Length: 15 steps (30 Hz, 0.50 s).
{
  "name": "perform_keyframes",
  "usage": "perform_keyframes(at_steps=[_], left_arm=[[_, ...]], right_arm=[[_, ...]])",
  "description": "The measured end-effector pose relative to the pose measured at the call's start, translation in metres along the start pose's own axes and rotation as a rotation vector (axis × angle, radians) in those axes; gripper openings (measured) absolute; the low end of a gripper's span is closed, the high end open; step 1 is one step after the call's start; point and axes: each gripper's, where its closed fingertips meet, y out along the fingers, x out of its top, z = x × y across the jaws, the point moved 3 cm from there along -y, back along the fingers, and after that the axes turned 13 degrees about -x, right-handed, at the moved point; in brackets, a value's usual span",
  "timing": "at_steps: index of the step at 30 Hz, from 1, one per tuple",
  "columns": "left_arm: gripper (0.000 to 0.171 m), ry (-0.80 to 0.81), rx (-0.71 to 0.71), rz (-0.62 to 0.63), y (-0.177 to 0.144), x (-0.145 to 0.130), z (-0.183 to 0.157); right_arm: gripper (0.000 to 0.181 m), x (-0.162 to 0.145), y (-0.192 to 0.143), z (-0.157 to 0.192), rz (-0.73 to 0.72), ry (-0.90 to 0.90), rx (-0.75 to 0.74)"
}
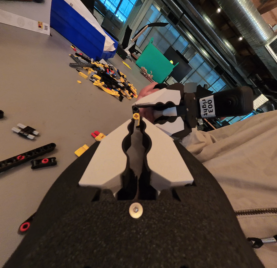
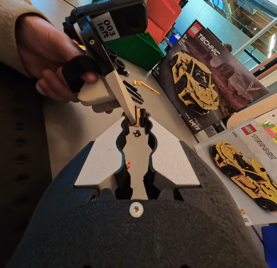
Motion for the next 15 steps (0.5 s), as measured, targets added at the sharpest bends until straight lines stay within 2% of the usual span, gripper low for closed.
perform_keyframes(at_steps=[4,7,9,12,15], left_arm=[[0.006,0.062,0.012,0.020,-0.001,0.000,-0.005],[0.006,0.075,-0.027,0.017,-0.002,0.001,-0.011],[0.006,0.096,-0.073,0.022,-0.001,0.001,-0.019],[0.006,0.152,-0.135,0.038,0.004,-0.001,-0.033],[0.006,0.164,-0.142,0.031,0.005,0.000,-0.035]], right_arm=[[0.026,0.004,-0.004,0.001,-0.044,0.094,0.017],[0.042,0.014,-0.016,-0.002,-0.098,0.419,0.202],[0.042,0.012,-0.018,-0.008,-0.076,0.657,0.338],[0.029,0.015,-0.020,-0.014,-0.078,0.933,0.523],[0.019,0.021,-0.021,-0.009,-0.086,1.024,0.616]])
